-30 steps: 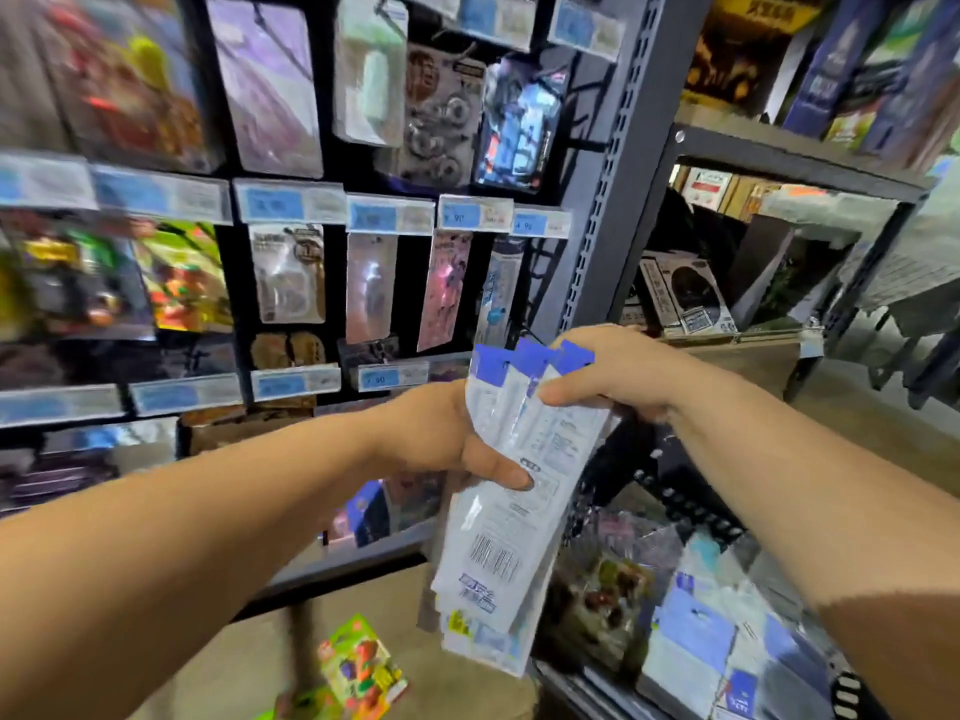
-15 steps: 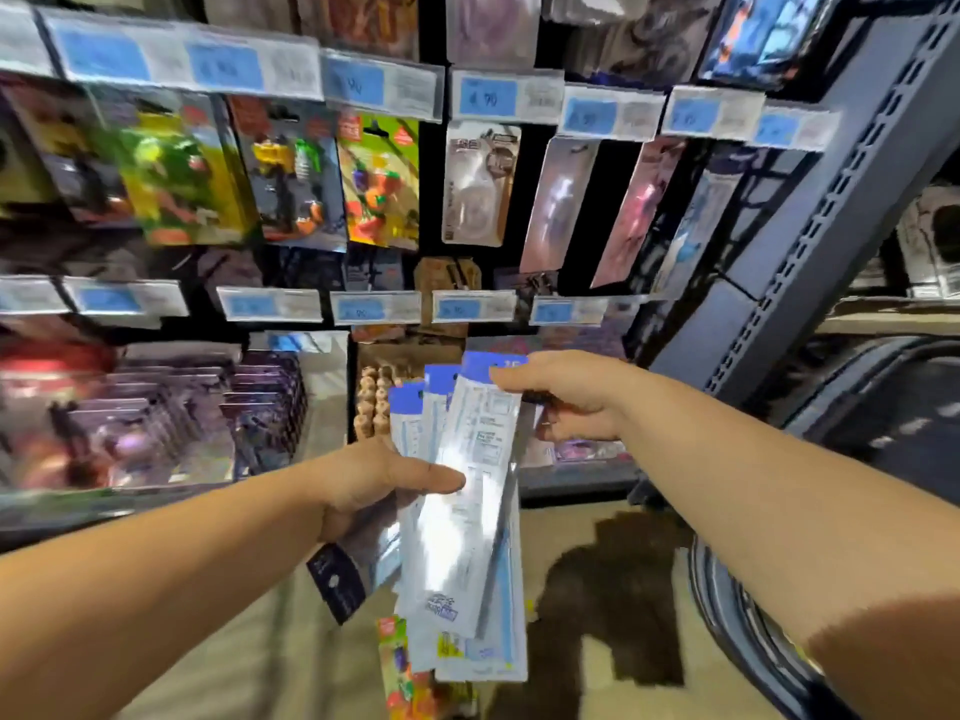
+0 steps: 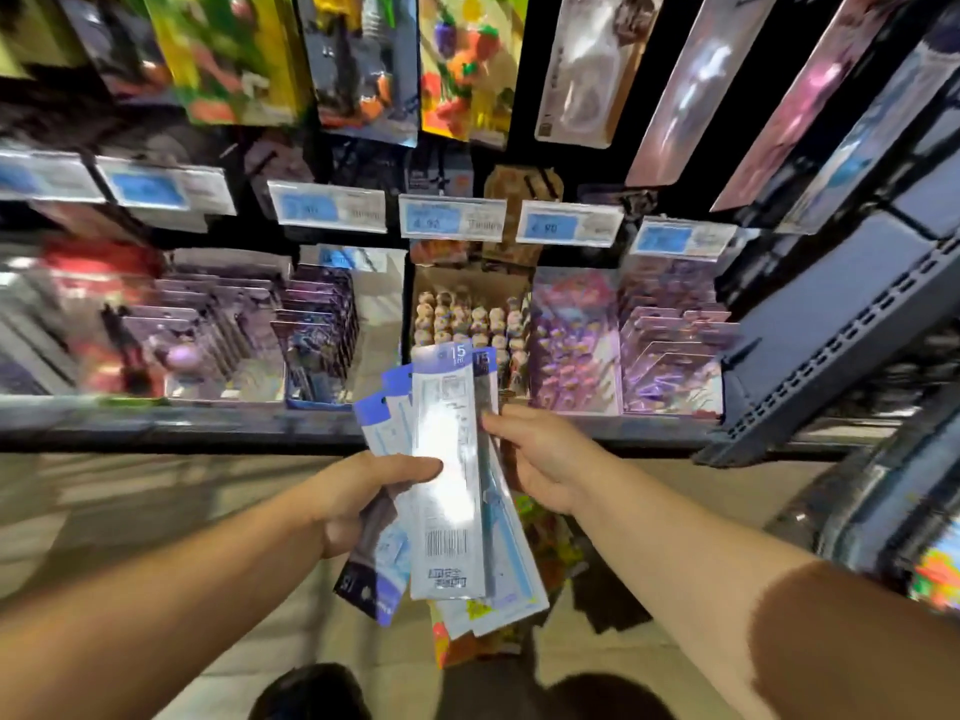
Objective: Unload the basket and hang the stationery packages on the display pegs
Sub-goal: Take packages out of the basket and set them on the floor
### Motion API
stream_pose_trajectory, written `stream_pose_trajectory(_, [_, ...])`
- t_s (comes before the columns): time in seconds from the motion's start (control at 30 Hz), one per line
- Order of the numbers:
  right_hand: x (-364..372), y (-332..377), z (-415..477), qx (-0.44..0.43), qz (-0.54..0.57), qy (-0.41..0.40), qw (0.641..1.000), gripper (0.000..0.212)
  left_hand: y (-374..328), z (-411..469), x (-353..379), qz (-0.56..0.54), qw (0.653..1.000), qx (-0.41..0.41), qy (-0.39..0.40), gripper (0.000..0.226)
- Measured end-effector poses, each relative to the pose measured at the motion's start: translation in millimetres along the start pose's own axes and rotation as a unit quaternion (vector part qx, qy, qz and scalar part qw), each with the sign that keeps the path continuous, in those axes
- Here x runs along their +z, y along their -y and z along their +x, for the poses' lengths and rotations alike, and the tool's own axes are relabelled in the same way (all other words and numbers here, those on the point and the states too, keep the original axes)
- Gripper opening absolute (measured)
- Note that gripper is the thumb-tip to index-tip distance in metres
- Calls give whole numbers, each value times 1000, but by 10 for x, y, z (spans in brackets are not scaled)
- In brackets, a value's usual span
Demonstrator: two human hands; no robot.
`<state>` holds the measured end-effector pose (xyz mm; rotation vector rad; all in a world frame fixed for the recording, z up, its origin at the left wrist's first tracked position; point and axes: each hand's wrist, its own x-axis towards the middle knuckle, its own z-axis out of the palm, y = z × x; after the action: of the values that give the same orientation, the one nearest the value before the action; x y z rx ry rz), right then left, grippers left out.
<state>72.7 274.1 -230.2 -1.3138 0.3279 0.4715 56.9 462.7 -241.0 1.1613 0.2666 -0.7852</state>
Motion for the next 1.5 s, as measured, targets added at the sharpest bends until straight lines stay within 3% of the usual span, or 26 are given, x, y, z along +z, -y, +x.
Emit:
stream_pose_trajectory(0.07, [9,-67,-27,14,-11,-15,1000,13,84,2,-56,-14,1000,-2,13,57])
stream_pose_trajectory(0.2, [30,-156,-82,58,-30,-55,996,35,198,-40,-88,-71,996,10,55,67])
stream_pose_trajectory(0.27, [23,-204,-76,67,-14,-40,997,39,218,-52,-95,-80,996,9,44,42])
stream_pose_trajectory(0.3, [5,-227,-69,67,-3,-34,997,34,220,-61,-94,-85,996,7,32,21])
stream_pose_trajectory(0.33, [5,-228,-97,69,4,-34,997,25,226,-60,-98,-86,996,7,21,15])
stream_pose_trajectory(0.7, [8,-213,-274,46,6,28,999,17,268,-51,-105,-120,993,4,16,28])
stream_pose_trajectory(0.9, [33,-265,-285,43,5,43,998,19,339,-41,-97,-144,989,1,23,51])
stream_pose_trajectory(1.23, [-98,-273,-304,39,-35,4,999,35,321,5,87,-112,994,-16,-1,56])
stream_pose_trajectory(1.5, [-18,-194,-402,3,-36,6,999,19,271,-81,68,-141,990,-6,-2,51])
